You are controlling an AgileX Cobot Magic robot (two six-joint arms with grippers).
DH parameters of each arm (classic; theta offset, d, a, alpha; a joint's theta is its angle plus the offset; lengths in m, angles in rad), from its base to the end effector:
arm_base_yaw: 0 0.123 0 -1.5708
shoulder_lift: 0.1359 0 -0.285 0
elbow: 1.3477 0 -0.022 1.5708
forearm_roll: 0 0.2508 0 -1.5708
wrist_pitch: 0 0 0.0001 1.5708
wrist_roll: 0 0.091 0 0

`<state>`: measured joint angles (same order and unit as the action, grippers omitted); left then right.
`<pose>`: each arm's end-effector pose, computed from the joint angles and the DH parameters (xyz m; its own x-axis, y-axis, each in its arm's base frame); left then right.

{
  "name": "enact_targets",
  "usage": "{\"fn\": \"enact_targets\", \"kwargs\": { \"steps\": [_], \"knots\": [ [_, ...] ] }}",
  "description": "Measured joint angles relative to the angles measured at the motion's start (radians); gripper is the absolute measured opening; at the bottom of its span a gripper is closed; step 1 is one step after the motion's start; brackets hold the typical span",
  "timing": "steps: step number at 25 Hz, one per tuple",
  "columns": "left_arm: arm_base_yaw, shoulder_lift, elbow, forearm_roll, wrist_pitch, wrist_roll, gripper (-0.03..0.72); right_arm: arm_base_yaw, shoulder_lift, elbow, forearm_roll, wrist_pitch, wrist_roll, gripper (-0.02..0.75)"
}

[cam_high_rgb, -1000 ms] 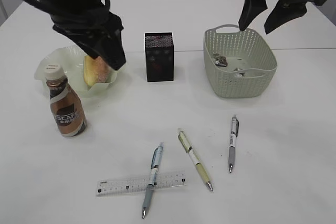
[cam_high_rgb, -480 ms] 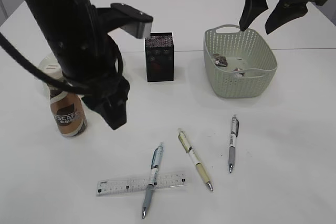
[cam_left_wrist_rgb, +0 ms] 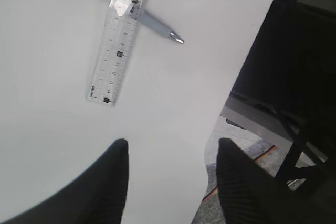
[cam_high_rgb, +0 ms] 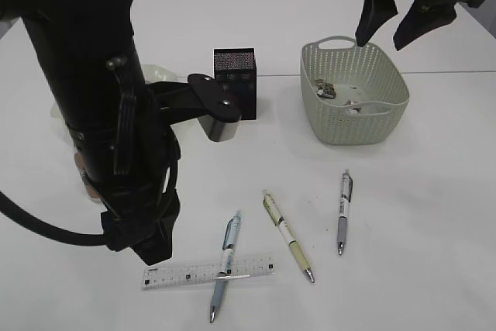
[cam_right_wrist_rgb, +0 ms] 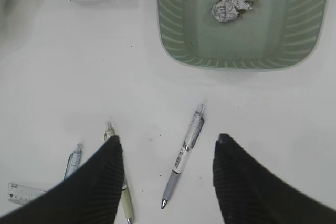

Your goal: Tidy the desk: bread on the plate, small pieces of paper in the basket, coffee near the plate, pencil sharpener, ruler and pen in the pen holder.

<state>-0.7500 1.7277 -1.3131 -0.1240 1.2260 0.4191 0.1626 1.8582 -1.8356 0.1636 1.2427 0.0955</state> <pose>0.2331 -0.2317 0.2457 -0.4303 0.9006 -0.0613 0.9003 0.4233 -0.1009 0.3930 0.0787 0.3380 -0.9325 -0.0047 -0.3612 -0.0816 0.9768 0.1979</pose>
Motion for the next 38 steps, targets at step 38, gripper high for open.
{"fn": "enact_targets", "kwargs": {
  "steps": [38],
  "knots": [
    [0.000,0.067,0.000,-0.003,-0.099,0.131,0.460,0.000,0.000,0.000,0.009,0.002,0.000,0.402]
  ]
}}
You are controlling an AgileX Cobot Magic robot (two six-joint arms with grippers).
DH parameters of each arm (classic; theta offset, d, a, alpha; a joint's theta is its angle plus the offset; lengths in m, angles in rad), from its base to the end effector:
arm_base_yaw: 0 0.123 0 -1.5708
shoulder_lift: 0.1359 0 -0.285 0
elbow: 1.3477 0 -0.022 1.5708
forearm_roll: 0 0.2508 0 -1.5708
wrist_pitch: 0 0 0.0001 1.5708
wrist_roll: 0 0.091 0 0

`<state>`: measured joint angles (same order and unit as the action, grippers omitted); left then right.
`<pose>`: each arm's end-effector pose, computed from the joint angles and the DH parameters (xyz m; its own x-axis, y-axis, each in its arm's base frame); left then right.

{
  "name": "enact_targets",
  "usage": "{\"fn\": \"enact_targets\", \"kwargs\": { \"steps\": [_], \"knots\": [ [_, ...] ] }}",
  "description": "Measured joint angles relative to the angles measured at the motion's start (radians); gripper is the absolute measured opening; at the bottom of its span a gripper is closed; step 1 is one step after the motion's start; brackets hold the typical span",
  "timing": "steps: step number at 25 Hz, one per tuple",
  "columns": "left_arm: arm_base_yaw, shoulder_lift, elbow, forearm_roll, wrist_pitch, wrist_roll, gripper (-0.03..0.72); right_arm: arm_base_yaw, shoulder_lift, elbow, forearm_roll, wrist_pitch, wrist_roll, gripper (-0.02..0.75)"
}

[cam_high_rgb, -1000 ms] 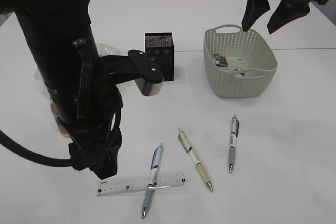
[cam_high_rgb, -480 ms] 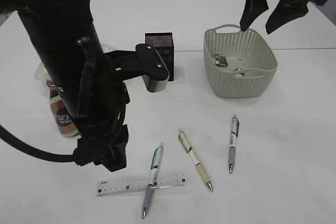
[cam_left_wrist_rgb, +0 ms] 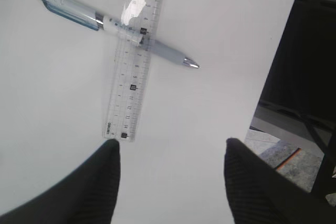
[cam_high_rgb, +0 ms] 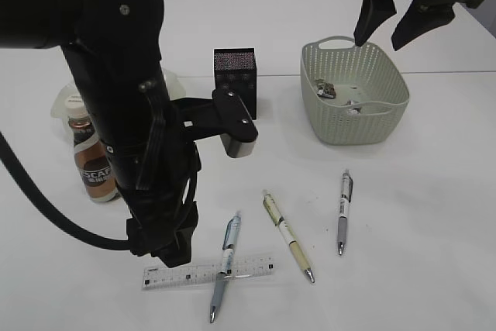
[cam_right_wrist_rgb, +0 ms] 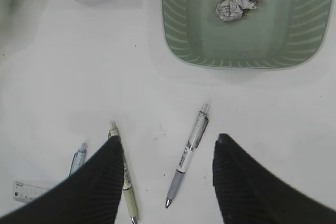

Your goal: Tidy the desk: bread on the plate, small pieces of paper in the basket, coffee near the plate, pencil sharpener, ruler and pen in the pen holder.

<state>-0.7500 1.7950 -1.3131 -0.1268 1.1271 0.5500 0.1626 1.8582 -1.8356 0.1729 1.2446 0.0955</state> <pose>0.2454 -0.2428 0.2233 -0.3189 0.9425 -0.1001 0.9469 0.3124 -0.0756 0.3927 0.0795 0.3381 -0.9337 -0.0024 -0.3581 -0.0818 0.9750 0.2068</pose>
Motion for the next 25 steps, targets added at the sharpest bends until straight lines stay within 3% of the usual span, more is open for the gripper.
{"fn": "enact_targets", "kwargs": {
  "steps": [25],
  "knots": [
    [0.000,0.010,0.000,0.000,-0.026,0.019,0.472,0.000,0.000,0.000,0.002,0.000,0.000,0.402]
  ]
}}
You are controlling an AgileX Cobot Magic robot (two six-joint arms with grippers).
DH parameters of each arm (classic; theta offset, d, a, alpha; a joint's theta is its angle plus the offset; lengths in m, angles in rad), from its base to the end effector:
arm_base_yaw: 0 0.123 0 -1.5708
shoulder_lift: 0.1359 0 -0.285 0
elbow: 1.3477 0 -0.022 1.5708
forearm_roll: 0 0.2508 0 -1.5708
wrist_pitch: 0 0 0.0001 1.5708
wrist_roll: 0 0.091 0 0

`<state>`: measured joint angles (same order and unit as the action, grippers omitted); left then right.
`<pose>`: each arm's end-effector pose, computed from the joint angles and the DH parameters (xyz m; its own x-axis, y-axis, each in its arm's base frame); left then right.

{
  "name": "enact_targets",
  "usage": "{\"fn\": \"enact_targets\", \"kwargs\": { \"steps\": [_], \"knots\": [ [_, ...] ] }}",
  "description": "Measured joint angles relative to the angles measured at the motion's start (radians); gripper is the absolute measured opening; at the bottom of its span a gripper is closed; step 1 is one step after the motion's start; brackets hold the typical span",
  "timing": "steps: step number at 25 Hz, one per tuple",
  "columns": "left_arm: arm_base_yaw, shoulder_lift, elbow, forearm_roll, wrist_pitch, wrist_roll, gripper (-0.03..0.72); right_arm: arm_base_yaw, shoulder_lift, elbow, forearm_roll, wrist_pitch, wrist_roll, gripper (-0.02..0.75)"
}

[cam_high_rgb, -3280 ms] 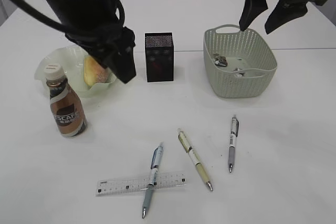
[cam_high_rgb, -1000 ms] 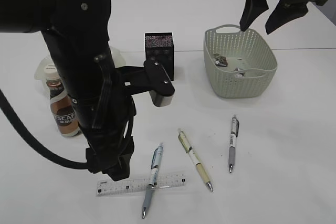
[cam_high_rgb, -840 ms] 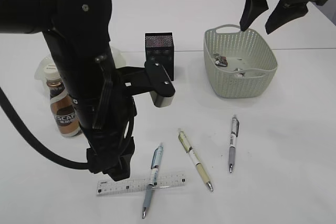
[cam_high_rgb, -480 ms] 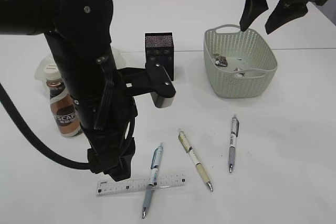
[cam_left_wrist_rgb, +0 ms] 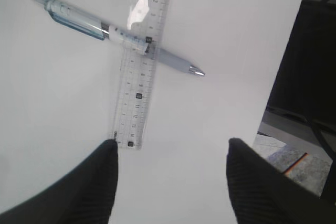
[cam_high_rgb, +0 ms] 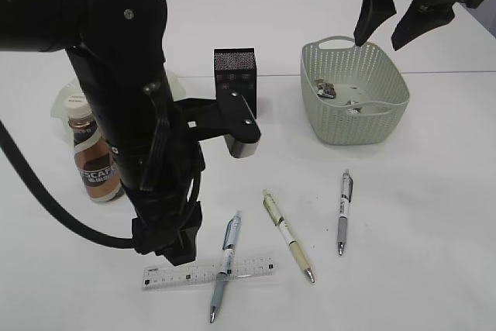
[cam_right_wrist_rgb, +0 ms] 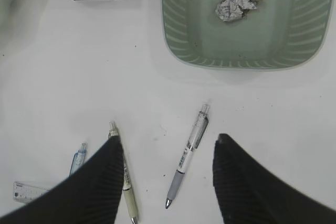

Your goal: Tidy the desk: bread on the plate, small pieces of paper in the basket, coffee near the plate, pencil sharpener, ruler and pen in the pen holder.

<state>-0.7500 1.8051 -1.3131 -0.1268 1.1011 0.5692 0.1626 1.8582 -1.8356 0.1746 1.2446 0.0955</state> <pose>0.2479 -0.2450 0.2199 -0.3022 0.9463 -0.1145 0.9528 0.2965 -0.0648 0.3927 0.0796 0.3381 -0.9338 -0.0019 -0.3578 -0.0818 0.9746 0.2084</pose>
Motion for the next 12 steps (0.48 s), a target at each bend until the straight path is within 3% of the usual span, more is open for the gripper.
{"fn": "enact_targets", "kwargs": {
  "steps": [12],
  "knots": [
    [0.000,0.061,0.000,0.000,-0.072,0.068,0.508,0.000,0.000,0.000,0.000,0.000,0.000,0.402]
  ]
}}
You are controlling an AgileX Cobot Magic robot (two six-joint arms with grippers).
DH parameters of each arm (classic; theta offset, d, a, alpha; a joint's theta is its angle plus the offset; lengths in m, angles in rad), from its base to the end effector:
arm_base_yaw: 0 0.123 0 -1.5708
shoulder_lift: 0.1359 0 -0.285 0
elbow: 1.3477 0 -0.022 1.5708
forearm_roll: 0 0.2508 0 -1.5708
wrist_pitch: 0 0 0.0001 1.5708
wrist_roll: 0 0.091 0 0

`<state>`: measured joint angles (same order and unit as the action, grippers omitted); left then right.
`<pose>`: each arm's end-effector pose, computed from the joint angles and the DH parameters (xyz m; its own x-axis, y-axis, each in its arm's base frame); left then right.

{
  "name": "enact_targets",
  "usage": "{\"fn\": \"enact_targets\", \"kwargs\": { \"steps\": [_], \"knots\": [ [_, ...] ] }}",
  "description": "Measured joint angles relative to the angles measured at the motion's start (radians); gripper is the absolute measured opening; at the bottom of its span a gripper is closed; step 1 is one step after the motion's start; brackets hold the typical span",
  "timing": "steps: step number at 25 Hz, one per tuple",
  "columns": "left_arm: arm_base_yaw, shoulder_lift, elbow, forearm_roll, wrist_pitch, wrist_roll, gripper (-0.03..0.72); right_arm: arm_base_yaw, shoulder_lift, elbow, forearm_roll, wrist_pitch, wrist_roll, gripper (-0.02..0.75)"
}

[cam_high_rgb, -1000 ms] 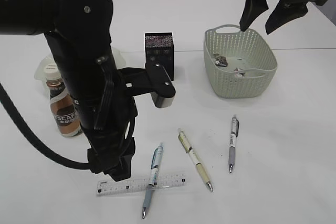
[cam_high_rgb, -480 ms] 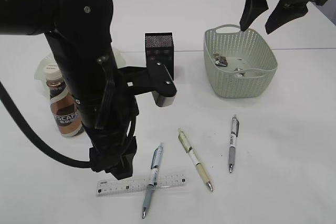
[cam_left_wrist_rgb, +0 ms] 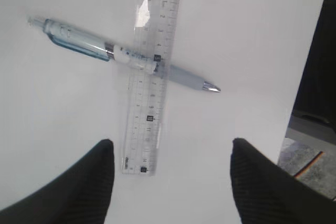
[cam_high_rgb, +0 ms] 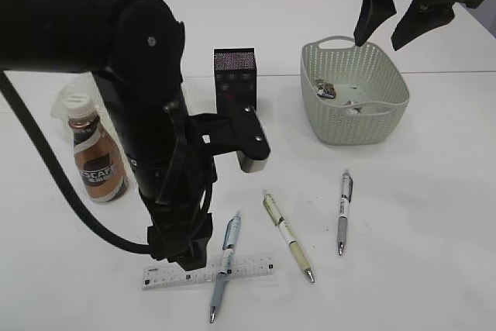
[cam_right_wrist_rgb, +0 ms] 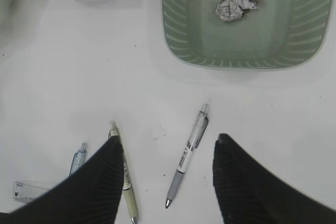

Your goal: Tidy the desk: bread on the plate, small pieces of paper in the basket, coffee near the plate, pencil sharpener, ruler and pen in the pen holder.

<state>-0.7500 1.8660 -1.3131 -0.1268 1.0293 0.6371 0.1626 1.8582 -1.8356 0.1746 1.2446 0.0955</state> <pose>0.2568 -0.2527 0.1988 -0.2436 0.9618 -0.1251 0.9697 0.2393 -0.0480 0.3927 0.0796 0.3381 -0.9338 -0.0019 -0.3578 -0.0818 0.9746 0.2084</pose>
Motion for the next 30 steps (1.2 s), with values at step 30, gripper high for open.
{"fn": "enact_targets", "kwargs": {
  "steps": [30],
  "knots": [
    [0.000,0.212,0.000,0.033,-0.146,0.077,0.508,0.000,0.000,0.000,-0.002,0.000,0.000,0.402]
  ]
}}
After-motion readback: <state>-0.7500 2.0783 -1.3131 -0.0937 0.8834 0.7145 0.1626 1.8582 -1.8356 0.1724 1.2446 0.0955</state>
